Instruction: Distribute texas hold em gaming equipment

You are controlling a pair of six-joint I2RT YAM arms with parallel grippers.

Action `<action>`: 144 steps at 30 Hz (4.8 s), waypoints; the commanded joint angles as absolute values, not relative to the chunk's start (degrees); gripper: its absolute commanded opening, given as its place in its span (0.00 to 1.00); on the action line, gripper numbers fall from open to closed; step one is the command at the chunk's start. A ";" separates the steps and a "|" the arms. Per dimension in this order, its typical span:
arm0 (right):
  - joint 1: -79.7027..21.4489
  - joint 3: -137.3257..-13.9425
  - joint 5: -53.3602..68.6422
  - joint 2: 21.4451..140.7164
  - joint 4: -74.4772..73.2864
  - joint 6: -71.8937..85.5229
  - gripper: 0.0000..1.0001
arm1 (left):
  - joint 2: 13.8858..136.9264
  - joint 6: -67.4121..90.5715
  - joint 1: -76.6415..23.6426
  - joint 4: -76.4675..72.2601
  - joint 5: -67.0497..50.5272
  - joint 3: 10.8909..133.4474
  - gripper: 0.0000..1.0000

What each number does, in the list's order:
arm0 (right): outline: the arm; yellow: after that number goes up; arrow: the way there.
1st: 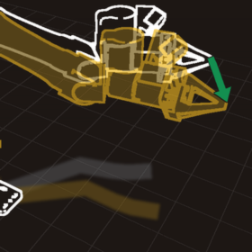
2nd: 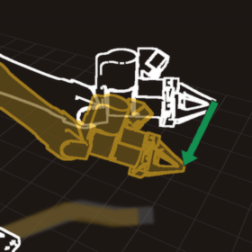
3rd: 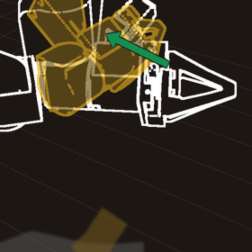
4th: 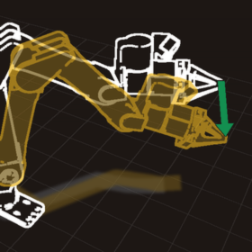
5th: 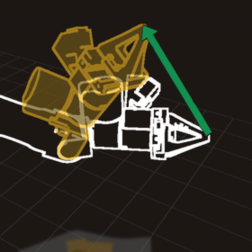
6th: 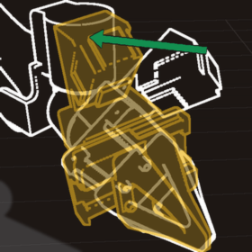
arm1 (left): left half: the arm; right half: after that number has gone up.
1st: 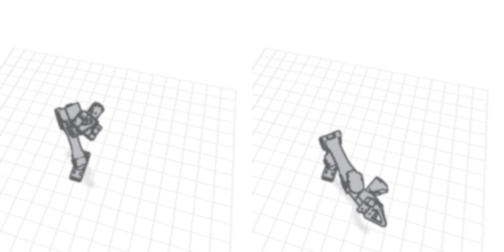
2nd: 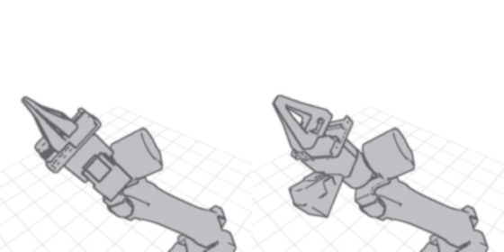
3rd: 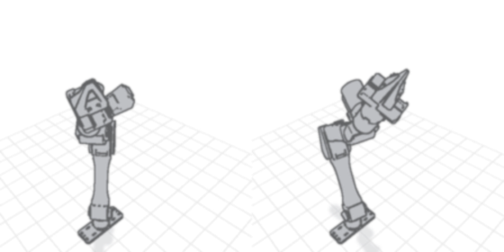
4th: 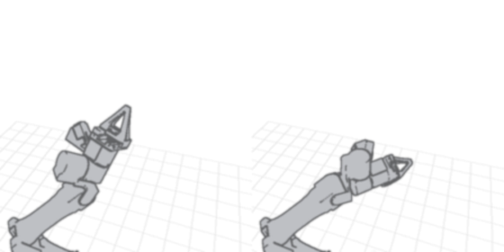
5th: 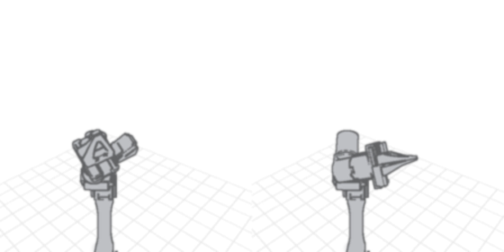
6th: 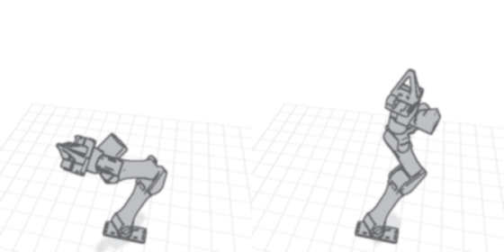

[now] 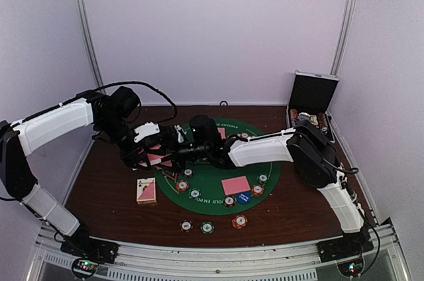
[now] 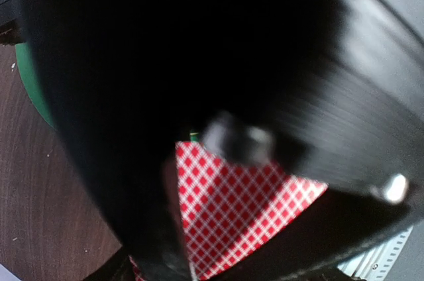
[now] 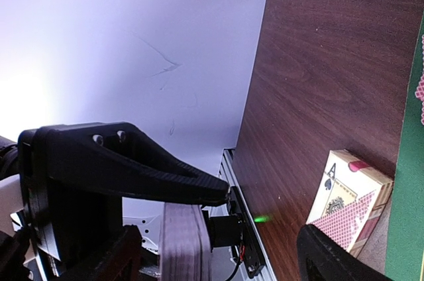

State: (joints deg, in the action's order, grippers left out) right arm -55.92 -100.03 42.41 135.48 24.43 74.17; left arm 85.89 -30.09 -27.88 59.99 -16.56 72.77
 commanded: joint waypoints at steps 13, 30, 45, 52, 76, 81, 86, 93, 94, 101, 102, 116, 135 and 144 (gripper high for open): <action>-52.72 -88.78 41.15 129.71 25.58 74.35 0.62 | 84.61 -31.46 -28.04 59.17 -16.24 73.76 0.02; -52.43 -82.61 42.50 125.86 41.68 84.68 0.50 | 84.91 -31.62 -28.04 58.60 -15.69 73.12 0.02; -53.43 -83.99 39.69 122.55 8.25 63.01 0.65 | 83.16 -32.40 -26.77 58.86 -13.66 71.81 0.00; -55.76 -94.88 34.89 126.08 -9.92 49.70 0.69 | 82.14 -33.73 -23.11 60.77 -14.52 71.70 0.00; -60.02 -127.13 27.82 147.80 -33.23 38.43 0.76 | 76.28 -36.12 -17.84 64.20 -15.75 70.05 0.00; -60.76 -131.67 28.36 150.59 -35.56 37.51 0.77 | 76.03 -36.00 -17.84 64.17 -16.08 70.04 0.00; -61.37 -133.87 29.14 152.39 -36.01 37.00 0.76 | 75.70 -35.99 -17.84 64.19 -16.14 69.96 0.00; -64.44 -137.76 33.61 154.48 -35.32 35.86 0.75 | 75.62 -36.00 -17.84 64.22 -16.39 70.13 0.00; -64.79 -138.15 34.24 154.38 -35.27 35.51 0.75 | 75.54 -35.99 -17.84 64.26 -16.51 70.07 0.00; -62.46 -130.12 32.97 146.29 -30.23 35.49 0.75 | 74.78 -35.95 -17.84 64.85 -16.38 70.48 0.00; -61.60 -127.62 32.89 144.51 -28.16 36.09 0.75 | 74.72 -35.95 -17.84 64.95 -16.34 70.56 0.00; -57.74 -130.35 28.88 145.84 -34.91 32.70 0.75 | 74.83 -36.01 -17.84 65.42 -16.32 71.30 0.00; -58.01 -130.15 25.76 147.51 -40.17 30.75 0.74 | 74.84 -36.10 -17.84 65.48 -16.16 71.31 0.00; -59.41 -127.49 29.17 146.16 -38.16 32.13 0.73 | 74.94 -36.29 -17.84 65.42 -16.11 71.19 0.00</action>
State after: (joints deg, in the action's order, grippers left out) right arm -58.26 -129.75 28.38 146.47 -36.38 31.44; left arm 75.72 -35.33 -18.09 65.76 -15.27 69.95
